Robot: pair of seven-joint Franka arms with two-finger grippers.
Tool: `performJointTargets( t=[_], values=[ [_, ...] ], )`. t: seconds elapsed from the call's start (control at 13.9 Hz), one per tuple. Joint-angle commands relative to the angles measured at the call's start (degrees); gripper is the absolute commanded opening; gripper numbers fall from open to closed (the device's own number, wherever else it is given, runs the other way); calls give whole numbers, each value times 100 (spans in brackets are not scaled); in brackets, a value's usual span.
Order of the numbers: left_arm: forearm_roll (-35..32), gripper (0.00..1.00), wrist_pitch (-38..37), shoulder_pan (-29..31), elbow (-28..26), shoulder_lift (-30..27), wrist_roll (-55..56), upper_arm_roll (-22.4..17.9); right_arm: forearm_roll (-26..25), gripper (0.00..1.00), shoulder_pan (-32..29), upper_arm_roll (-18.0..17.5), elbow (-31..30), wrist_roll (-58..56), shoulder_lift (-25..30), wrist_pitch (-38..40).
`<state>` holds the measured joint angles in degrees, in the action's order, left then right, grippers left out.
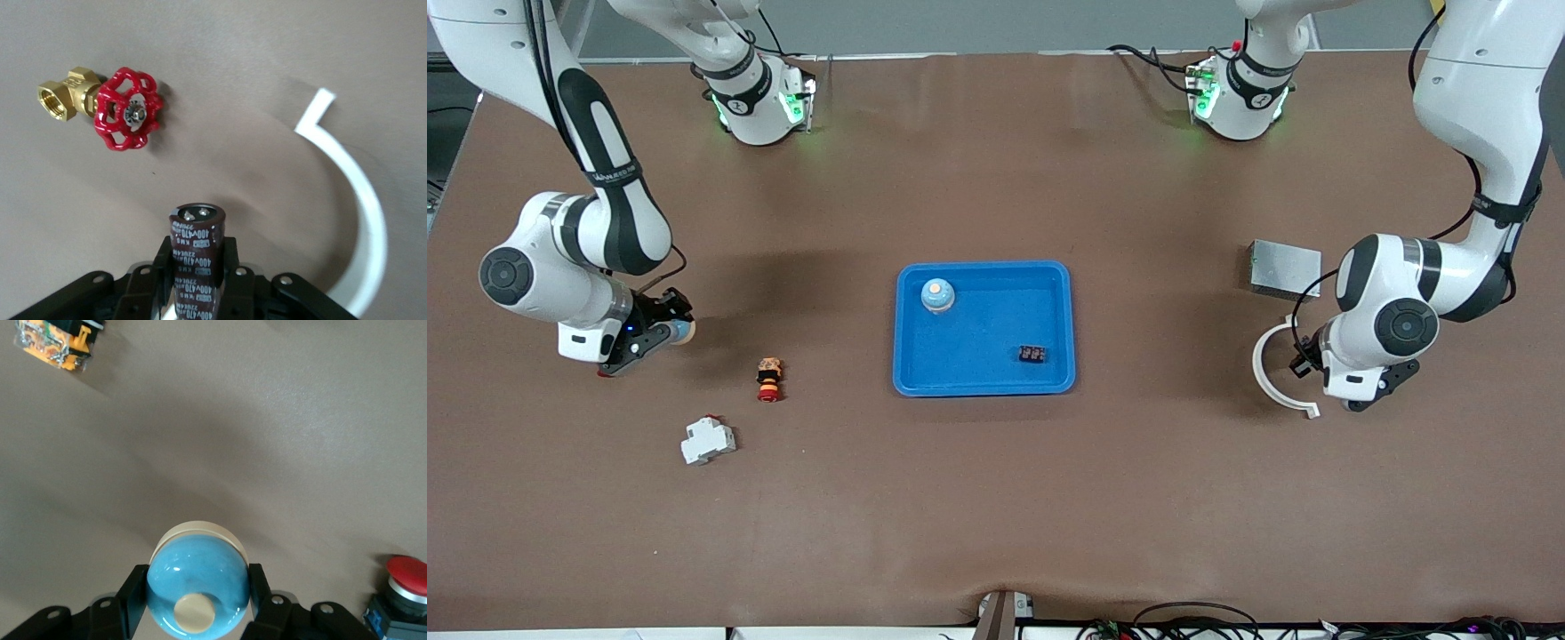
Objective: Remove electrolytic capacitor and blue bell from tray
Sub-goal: 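Lower and release the capacitor while the right gripper releases the bell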
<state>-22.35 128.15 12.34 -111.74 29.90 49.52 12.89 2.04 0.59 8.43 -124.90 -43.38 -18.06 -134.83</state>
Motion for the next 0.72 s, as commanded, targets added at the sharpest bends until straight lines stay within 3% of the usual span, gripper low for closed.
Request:
performJointTargets(
  t=[0.0,0.14,0.22,0.29,0.36,0.43,0.65],
  values=[
    [-191,0,323,172,-146,15,-83,47,-11,11,-94,-87,-139,14,31,-192],
    [-191,0,448,242,-138,94,-91,47,-11,11,-85,-95,-139,22,-48,-245],
    [-191,12,465,269,-129,95,-91,55,-2,11,-85,-96,-148,22,-74,-306],
    [-191,62,466,269,-129,69,-91,55,-2,11,-76,-96,-139,22,-118,-324],
    [-182,90,466,278,-120,8,-74,64,-2,11,-76,-96,-139,31,-153,-342],
    [-173,100,448,269,-111,-98,-74,73,-2,11,-67,-104,-139,31,-180,-412],
    [-147,100,273,260,-102,-571,-56,326,7,12,-59,-104,-139,31,-373,-622]
  ],
)
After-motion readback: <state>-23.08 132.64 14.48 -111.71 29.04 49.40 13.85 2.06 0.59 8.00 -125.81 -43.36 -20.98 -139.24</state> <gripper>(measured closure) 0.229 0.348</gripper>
